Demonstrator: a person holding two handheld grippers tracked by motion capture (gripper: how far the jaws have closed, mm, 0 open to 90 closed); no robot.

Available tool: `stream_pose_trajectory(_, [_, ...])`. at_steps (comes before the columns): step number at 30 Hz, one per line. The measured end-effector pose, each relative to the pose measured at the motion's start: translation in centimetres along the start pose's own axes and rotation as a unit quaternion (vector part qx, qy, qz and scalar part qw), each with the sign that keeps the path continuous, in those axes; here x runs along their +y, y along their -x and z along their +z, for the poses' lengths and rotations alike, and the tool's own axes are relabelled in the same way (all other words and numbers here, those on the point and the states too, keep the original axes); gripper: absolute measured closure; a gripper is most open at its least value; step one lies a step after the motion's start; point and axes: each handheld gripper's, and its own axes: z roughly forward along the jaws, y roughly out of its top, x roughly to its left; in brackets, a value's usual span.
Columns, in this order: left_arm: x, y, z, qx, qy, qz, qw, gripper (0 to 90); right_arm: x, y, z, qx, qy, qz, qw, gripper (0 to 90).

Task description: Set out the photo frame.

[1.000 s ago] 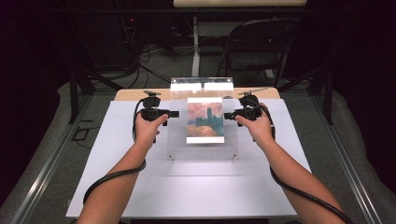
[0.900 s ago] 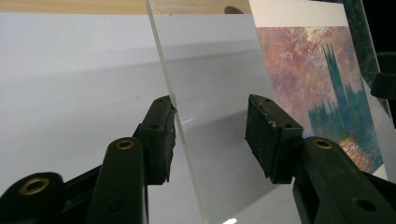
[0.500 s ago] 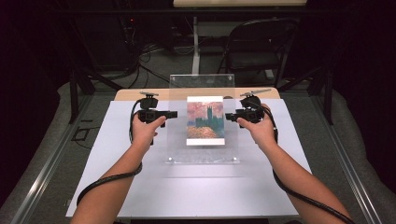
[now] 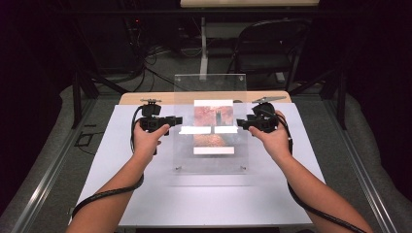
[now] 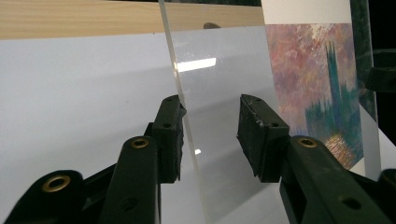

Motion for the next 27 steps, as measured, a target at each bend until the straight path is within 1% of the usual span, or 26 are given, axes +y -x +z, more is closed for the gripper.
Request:
stream_pose_trajectory(2, [-0.1,0.2,-0.3,0.002,0.003,0.007,1.0,61.6,-0.1,-0.1,-0.3,0.001,0.003,0.0,1.0,52.6])
stream_pose_trajectory(8, [-0.5,0.8,-0.9,0.004,0.01,0.018,0.9998,62.3,-0.4,-0.6,-1.2,-0.003,0.013,-0.005,0.9999,53.9])
stream_pose_trajectory(12, [-0.9,0.9,-1.3,0.002,0.019,0.017,0.9997,63.0,-0.7,-0.8,-1.6,-0.003,0.016,-0.006,0.9998,55.4])
stream_pose_trajectory(16, [-1.0,1.3,-1.7,0.006,0.021,0.024,0.9995,63.5,-0.8,-1.1,-2.1,-0.002,0.02,-0.005,0.9998,55.5])
stream_pose_trajectory(20, [-1.3,1.7,-2.1,0.01,0.023,0.034,0.9991,63.6,-0.8,-1.3,-2.6,-0.002,0.019,-0.012,0.9997,55.5])
stream_pose_trajectory(22, [-1.4,1.8,-2.3,0.011,0.025,0.038,0.9989,63.7,-0.9,-1.5,-2.7,-0.001,0.023,-0.011,0.9997,55.6])
stream_pose_trajectory(27, [-1.7,2.1,-2.7,0.013,0.03,0.044,0.9985,64.1,-1.1,-1.8,-3.2,-0.005,0.023,-0.019,0.9995,55.5])
